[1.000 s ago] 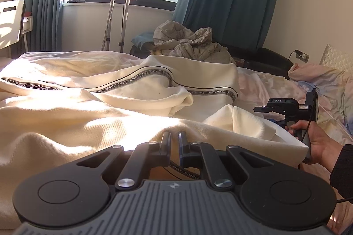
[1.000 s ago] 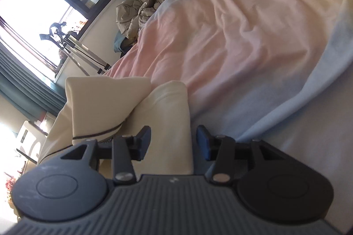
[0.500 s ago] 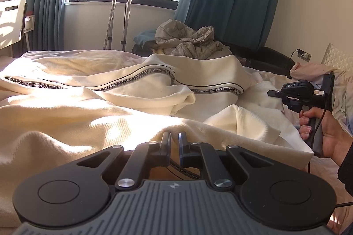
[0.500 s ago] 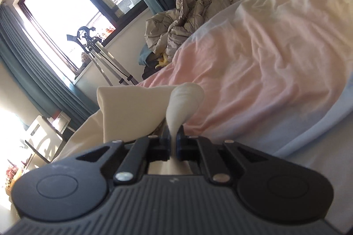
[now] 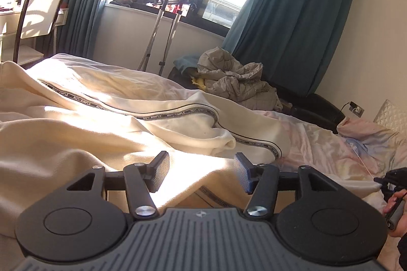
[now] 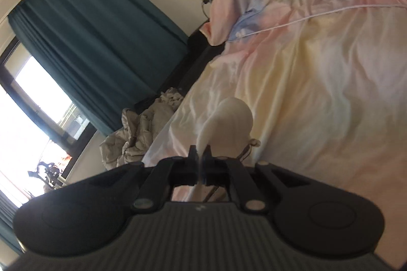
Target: Fold clothes
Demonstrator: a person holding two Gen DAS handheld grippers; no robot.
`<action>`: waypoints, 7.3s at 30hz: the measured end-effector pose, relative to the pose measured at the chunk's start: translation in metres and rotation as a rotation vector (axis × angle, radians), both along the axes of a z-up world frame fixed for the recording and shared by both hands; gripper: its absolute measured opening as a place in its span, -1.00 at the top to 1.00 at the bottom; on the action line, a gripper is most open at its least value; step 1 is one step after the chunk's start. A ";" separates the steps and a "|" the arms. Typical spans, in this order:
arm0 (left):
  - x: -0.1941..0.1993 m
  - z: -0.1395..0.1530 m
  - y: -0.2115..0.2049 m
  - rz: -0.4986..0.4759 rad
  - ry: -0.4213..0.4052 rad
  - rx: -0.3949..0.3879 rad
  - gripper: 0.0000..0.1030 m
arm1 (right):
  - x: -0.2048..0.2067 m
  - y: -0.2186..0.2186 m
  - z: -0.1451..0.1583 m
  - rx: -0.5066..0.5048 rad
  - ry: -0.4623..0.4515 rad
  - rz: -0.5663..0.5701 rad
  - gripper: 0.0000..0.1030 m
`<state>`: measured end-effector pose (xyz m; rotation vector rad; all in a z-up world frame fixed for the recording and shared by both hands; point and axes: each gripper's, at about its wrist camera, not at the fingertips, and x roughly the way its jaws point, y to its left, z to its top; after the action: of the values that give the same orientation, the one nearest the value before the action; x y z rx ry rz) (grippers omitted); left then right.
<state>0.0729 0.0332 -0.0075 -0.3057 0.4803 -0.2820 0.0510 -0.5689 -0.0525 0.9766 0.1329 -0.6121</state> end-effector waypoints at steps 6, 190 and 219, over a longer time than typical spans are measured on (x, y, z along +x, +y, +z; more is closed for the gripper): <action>-0.015 -0.003 0.085 0.202 0.182 -0.175 -0.44 | -0.012 -0.006 -0.041 0.145 0.111 -0.012 0.92; 0.050 -0.052 -0.037 0.054 0.042 0.075 -0.59 | 0.157 0.046 -0.006 -0.053 -0.050 0.525 0.89; 0.053 -0.060 -0.036 0.047 0.082 0.055 -0.59 | 0.238 -0.005 -0.017 0.160 -0.016 0.395 0.89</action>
<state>0.1256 -0.0029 -0.0676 -0.2755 0.5604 -0.2109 0.2890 -0.5738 -0.0697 1.0732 0.3555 -0.2332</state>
